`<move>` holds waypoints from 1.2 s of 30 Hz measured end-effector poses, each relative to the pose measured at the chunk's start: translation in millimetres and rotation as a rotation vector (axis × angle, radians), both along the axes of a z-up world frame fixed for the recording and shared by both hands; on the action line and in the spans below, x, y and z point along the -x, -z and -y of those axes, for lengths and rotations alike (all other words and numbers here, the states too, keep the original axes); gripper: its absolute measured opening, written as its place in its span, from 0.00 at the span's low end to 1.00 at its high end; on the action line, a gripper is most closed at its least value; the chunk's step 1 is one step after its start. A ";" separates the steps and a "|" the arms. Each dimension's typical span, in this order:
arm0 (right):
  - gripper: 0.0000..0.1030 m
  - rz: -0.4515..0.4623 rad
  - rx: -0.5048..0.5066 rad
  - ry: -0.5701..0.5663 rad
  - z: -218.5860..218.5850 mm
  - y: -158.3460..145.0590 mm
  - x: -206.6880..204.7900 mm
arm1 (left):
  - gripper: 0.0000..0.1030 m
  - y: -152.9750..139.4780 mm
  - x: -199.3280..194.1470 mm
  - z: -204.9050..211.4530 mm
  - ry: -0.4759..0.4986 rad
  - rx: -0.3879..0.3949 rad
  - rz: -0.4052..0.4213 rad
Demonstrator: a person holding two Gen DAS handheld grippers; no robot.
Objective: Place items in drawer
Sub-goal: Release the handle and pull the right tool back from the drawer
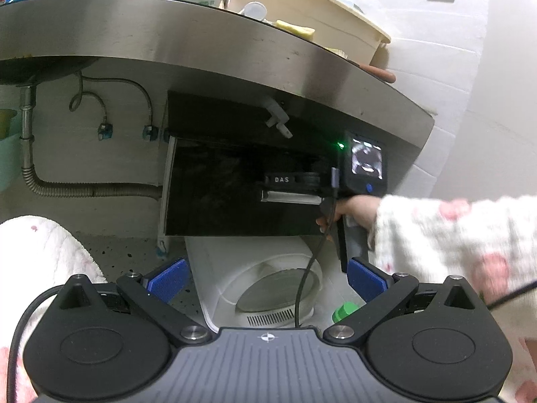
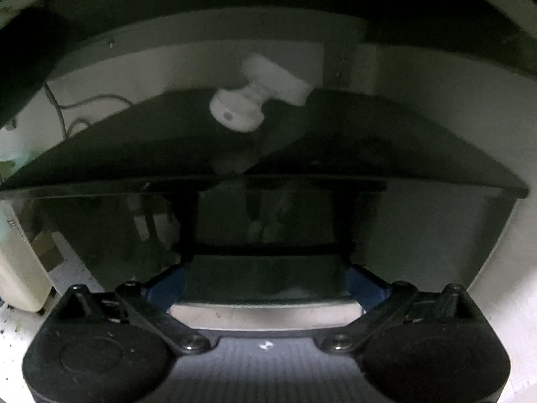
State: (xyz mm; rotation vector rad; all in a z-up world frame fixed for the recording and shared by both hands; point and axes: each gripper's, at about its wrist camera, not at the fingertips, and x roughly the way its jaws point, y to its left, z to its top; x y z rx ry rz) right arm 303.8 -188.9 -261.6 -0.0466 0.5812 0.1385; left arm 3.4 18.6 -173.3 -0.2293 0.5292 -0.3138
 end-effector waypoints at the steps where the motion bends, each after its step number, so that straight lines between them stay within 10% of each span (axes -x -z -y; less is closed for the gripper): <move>1: 1.00 0.004 -0.009 0.002 1.1 0.2 5.6 | 1.00 0.2 -0.7 -0.7 -0.001 0.003 0.000; 36: 1.00 -0.075 -0.045 0.038 26.3 -108.1 253.3 | 1.00 -36.8 10.2 -1.4 -0.027 -0.022 0.060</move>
